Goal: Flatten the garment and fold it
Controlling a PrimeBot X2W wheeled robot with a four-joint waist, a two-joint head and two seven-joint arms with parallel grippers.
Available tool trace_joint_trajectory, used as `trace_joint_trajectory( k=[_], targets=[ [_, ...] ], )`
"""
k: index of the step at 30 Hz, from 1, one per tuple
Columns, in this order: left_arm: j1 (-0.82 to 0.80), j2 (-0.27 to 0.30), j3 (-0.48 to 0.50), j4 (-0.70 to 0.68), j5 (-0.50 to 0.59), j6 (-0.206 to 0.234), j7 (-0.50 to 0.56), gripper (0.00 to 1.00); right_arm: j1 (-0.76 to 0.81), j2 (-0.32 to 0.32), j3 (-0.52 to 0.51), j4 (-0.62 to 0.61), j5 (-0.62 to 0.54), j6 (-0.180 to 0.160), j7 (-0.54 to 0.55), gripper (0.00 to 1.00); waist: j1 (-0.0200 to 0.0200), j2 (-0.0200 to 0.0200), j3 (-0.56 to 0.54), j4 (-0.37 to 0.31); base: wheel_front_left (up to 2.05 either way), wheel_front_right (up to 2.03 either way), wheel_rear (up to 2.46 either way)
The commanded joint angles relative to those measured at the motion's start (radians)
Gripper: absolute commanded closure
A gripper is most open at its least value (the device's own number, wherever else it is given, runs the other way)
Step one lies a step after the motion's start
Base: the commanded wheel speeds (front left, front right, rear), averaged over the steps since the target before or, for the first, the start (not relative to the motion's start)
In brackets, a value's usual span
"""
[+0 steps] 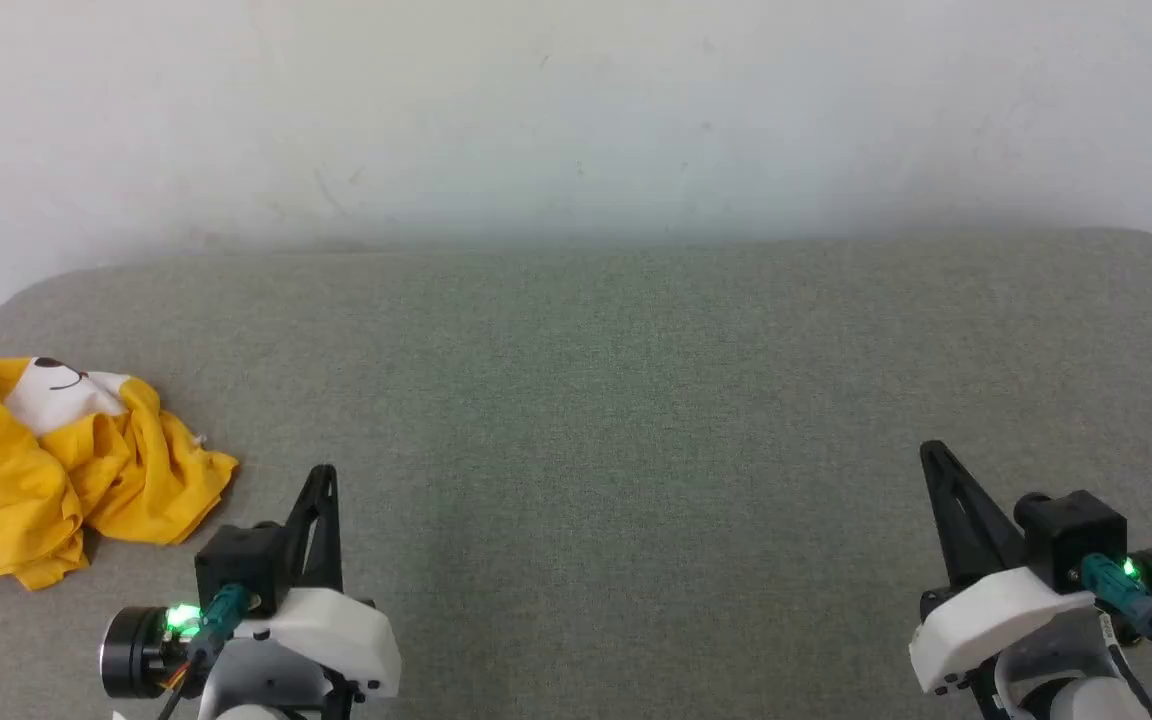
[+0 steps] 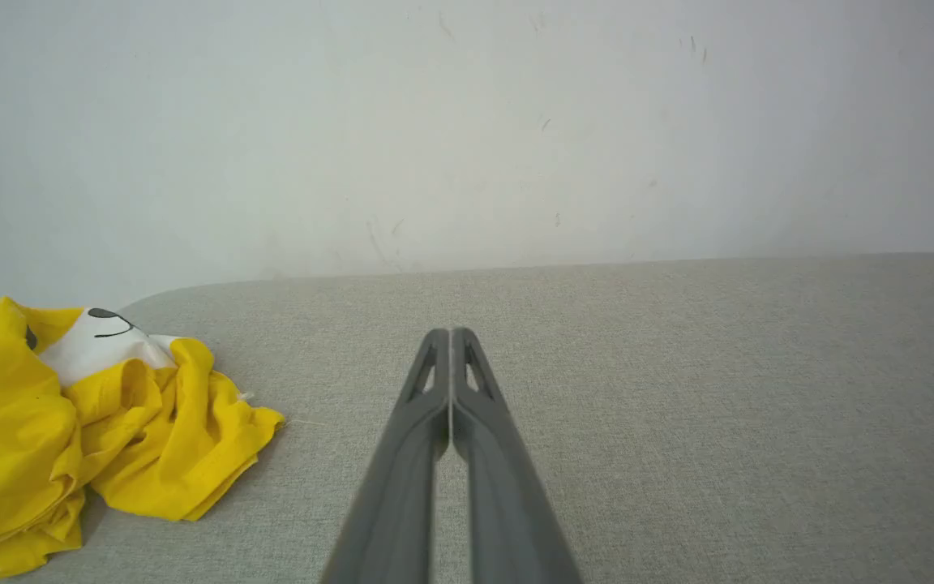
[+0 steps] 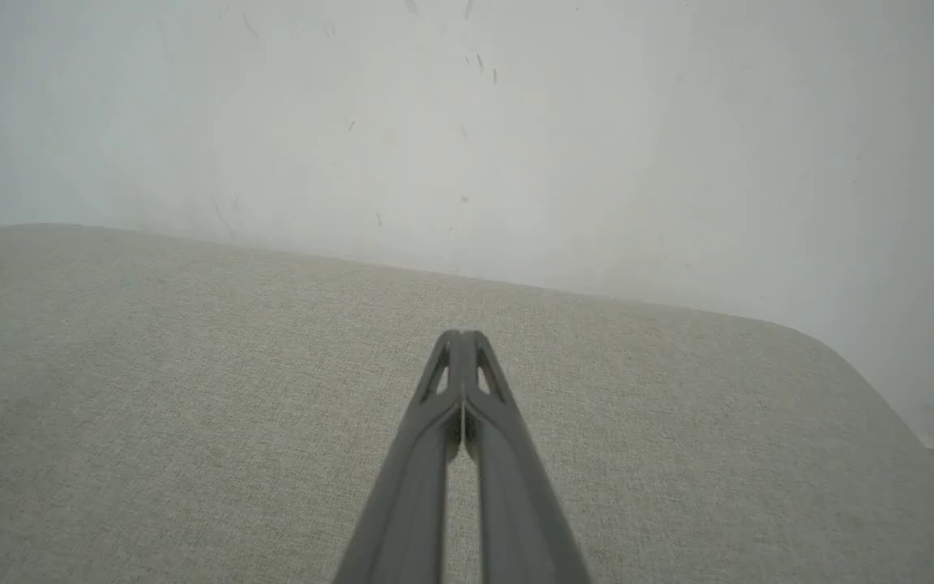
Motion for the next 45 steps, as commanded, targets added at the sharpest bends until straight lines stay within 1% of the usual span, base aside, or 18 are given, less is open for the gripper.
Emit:
trace_joint_trajectory(
  k=[1, 32, 33, 45],
  targets=[
    [-0.013, 0.006, 0.003, -0.005, 0.007, -0.008, 0.0, 1.0, -0.015, 0.003, 0.0, -0.005, -0.008, -0.002, 0.0, 1.0, 0.0, -0.0001, 0.0, 0.0, 0.0, 0.0, 0.0],
    [-0.013, 0.006, 0.003, -0.005, 0.007, -0.008, 0.0, 1.0, -0.015, 0.003, 0.0, -0.005, -0.008, -0.002, 0.0, 1.0, 0.0, -0.0001, 0.0, 0.0, 0.0, 0.0, 0.0],
    [0.0, 0.0, 0.0, 0.0, 0.0, 0.0, 0.0, 0.0, 0.0, 0.0, 0.0, 0.0, 0.0, 0.0, 0.0, 0.0, 0.0, -0.0001, 0.0, 0.0, 0.0, 0.0, 0.0],
    [0.003, -0.001, -0.008, 0.005, -0.009, 0.004, -0.017, 0.0, 0.003, 0.0, -0.006, 0.005, 0.009, 0.0, -0.017, 0.0, 0.0, -0.0001, 0.001, -0.001, 0.0, 0.0, 0.0]
  ],
)
